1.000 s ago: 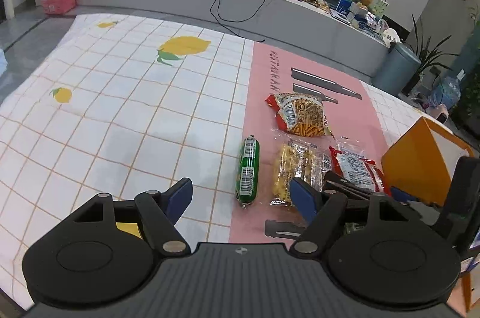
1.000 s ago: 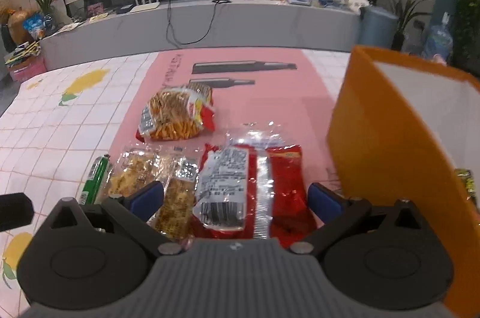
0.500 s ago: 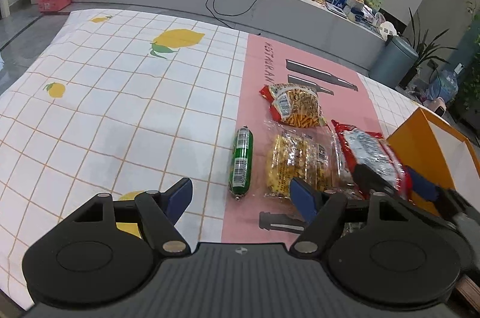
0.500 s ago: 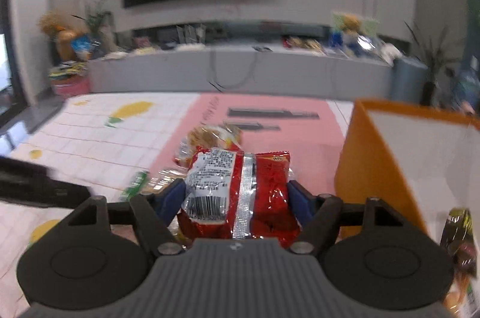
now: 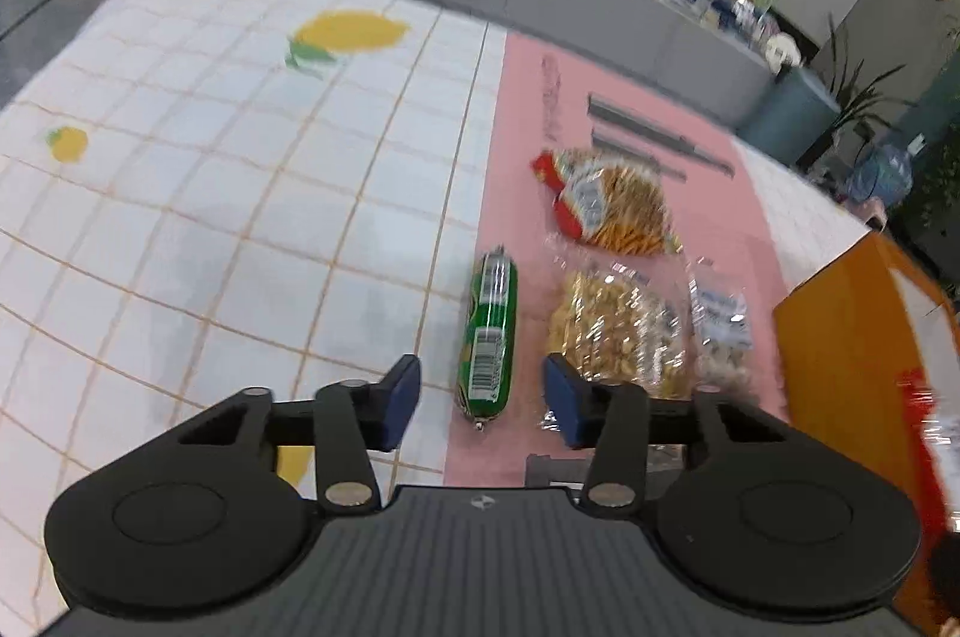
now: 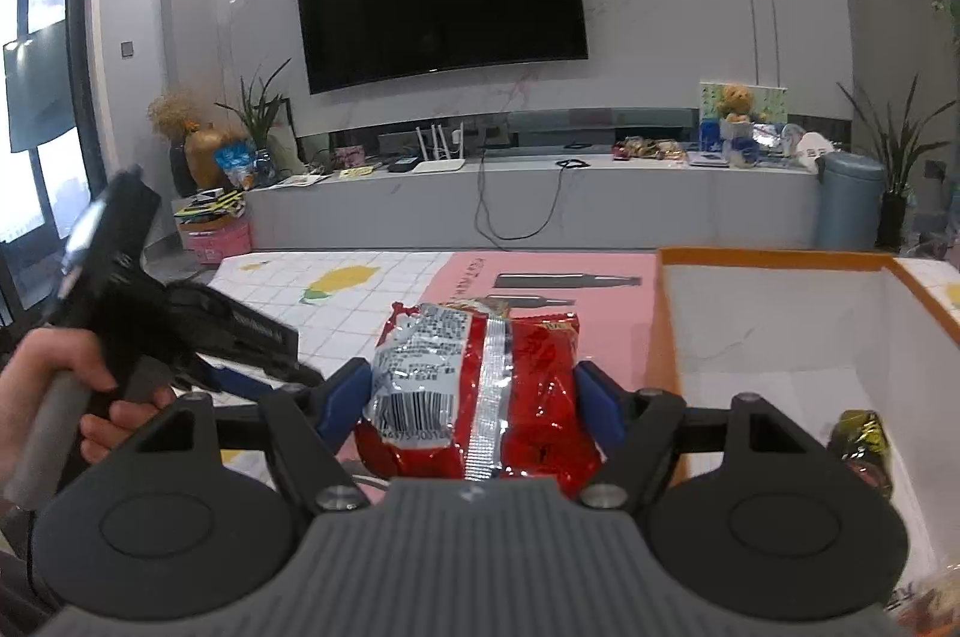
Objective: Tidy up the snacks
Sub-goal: 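Grasp the red-and-silver snack packet with the right tool, then grasp the green sausage stick with the left tool while the right tool lifts the red packet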
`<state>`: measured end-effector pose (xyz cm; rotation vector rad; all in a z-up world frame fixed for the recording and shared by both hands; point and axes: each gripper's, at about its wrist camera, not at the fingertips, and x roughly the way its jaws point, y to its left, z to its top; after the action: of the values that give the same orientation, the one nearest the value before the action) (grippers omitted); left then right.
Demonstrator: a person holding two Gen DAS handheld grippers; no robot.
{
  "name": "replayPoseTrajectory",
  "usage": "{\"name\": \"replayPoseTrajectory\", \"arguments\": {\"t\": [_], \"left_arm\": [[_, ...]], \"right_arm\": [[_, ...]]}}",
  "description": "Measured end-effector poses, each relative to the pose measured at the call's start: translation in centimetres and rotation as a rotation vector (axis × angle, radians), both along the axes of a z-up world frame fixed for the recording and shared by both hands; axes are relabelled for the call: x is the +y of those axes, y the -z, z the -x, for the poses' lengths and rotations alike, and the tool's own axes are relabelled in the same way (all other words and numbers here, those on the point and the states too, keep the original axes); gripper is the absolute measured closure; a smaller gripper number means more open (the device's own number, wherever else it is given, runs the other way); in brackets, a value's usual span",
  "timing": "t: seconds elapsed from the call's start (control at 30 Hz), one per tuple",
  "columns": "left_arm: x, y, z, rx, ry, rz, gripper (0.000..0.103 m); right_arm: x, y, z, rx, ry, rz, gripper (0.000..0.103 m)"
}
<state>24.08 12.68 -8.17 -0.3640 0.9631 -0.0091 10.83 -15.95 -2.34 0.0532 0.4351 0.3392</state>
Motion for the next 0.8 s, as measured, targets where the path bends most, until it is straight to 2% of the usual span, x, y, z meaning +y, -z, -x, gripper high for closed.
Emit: {"name": "replayPoseTrajectory", "arguments": {"t": [0.2,0.43,0.5,0.53,0.57,0.6,0.8], "left_arm": [[-1.6,1.0,-1.4,-0.019,0.041,-0.117,0.052],[-2.5,2.4,-2.6,-0.013,0.065,-0.179,0.053],[-2.5,2.5,-2.7,-0.023,0.066,-0.191,0.057],[-2.4,2.5,-2.8,-0.026,0.067,-0.191,0.060],[-2.4,2.5,-2.8,-0.029,0.068,-0.189,0.068],[-2.4,2.5,-2.8,-0.027,0.063,-0.193,0.078],[-1.9,2.5,-2.6,-0.029,0.017,-0.180,0.079]], "right_arm": [[-0.3,-0.1,0.2,-0.001,-0.013,-0.021,0.031],[-0.4,-0.1,0.1,-0.008,-0.013,-0.026,0.031],[-0.6,-0.1,0.3,-0.012,-0.009,-0.026,0.032],[-0.7,-0.1,0.3,-0.016,-0.007,-0.028,0.035],[-0.7,-0.2,0.5,-0.021,-0.005,-0.027,0.046],[-0.6,-0.3,0.6,-0.024,0.001,-0.023,0.047],[-0.9,-0.2,0.4,-0.002,-0.006,-0.027,0.054]]}}
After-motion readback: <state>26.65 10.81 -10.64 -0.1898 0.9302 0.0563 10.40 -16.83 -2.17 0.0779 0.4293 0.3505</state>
